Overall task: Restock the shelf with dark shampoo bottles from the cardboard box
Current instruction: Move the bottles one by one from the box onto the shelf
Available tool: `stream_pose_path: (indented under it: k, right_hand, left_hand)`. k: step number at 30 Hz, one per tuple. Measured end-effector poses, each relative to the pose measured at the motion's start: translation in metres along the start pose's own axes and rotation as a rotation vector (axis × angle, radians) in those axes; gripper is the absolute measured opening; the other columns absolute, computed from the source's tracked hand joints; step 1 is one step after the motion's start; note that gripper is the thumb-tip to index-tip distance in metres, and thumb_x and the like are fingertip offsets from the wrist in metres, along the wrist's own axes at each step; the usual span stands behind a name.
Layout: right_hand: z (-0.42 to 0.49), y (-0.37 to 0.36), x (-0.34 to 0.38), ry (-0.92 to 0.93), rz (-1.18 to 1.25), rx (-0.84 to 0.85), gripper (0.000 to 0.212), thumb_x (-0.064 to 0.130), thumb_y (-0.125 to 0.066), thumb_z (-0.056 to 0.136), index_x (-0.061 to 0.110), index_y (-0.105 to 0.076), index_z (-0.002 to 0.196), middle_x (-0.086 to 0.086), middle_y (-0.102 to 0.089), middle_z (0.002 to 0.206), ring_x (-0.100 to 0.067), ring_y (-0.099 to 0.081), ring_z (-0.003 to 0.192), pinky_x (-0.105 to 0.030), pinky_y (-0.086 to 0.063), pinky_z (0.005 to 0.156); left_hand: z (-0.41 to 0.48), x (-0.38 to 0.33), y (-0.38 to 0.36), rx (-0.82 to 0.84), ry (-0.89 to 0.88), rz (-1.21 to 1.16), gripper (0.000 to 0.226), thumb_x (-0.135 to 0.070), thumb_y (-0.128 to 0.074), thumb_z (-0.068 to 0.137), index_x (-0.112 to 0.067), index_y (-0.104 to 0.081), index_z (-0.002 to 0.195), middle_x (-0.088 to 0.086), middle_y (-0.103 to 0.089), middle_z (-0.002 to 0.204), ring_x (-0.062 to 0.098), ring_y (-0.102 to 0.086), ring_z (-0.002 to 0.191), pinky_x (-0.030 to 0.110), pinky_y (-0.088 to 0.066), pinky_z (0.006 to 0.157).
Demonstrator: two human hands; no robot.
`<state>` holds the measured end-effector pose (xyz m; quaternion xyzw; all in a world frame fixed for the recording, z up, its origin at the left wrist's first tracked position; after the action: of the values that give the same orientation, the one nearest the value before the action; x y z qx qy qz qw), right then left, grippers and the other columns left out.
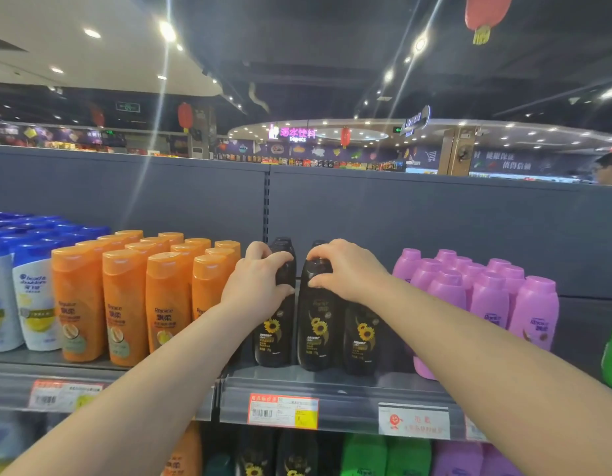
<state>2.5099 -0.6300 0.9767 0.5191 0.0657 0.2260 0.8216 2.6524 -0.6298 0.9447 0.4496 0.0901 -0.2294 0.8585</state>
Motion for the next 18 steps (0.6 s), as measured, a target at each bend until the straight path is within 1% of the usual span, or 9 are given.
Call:
stream_pose_path:
  k: [3, 8, 14, 18]
  right_hand:
    - [0.0021, 0.0000, -0.0023, -0.001, 0.034, 0.018, 0.042, 0.035, -0.065, 0.082, 0.027, -0.055, 0.123, -0.002, -0.056, 0.126, -0.022, -0.057, 0.108, -0.031, -0.048, 0.083]
    - [0.0021, -0.0021, -0.0040, -0.015, 0.043, 0.000, 0.043, 0.036, -0.065, 0.082, 0.027, -0.055, 0.123, -0.001, -0.056, 0.127, -0.022, -0.056, 0.110, -0.032, -0.048, 0.084]
    - [-0.0005, -0.0028, -0.0059, -0.018, 0.039, -0.021, 0.045, 0.039, -0.066, 0.080, 0.027, -0.055, 0.122, 0.000, -0.055, 0.126, -0.019, -0.056, 0.107, -0.032, -0.050, 0.083]
    - [-0.0027, -0.0019, -0.0079, -0.025, 0.038, -0.017, 0.046, 0.041, -0.066, 0.080, 0.028, -0.054, 0.122, 0.001, -0.055, 0.125, -0.018, -0.056, 0.106, -0.031, -0.050, 0.082]
  left_hand:
    - [0.0014, -0.0001, 0.0019, 0.018, 0.002, -0.009, 0.048, -0.031, -0.068, 0.082, -0.031, -0.049, 0.126, 0.002, -0.040, 0.129, 0.024, -0.048, 0.111, 0.034, -0.048, 0.088]
    - [0.0018, -0.0009, 0.0029, 0.039, -0.009, -0.034, 0.048, -0.028, -0.066, 0.083, -0.029, -0.049, 0.128, 0.002, -0.041, 0.132, 0.024, -0.048, 0.115, 0.034, -0.048, 0.090]
    - [0.0022, -0.0018, 0.0025, 0.052, -0.007, -0.023, 0.060, -0.028, -0.066, 0.083, -0.029, -0.038, 0.136, 0.003, -0.038, 0.140, 0.025, -0.047, 0.121, 0.036, -0.048, 0.092]
    - [0.0010, -0.0008, 0.0019, 0.047, -0.008, -0.022, 0.056, -0.030, -0.066, 0.083, -0.029, -0.042, 0.133, 0.003, -0.038, 0.137, 0.024, -0.048, 0.118, 0.033, -0.049, 0.090]
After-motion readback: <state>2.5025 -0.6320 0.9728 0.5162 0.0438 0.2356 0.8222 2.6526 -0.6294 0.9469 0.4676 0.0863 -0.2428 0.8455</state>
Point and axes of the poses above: each hand's wrist, its own z-axis towards the middle knuckle, its own y-axis out of the back of the hand, x = y × z, the point moved 5 cm from there along z, towards the middle knuckle
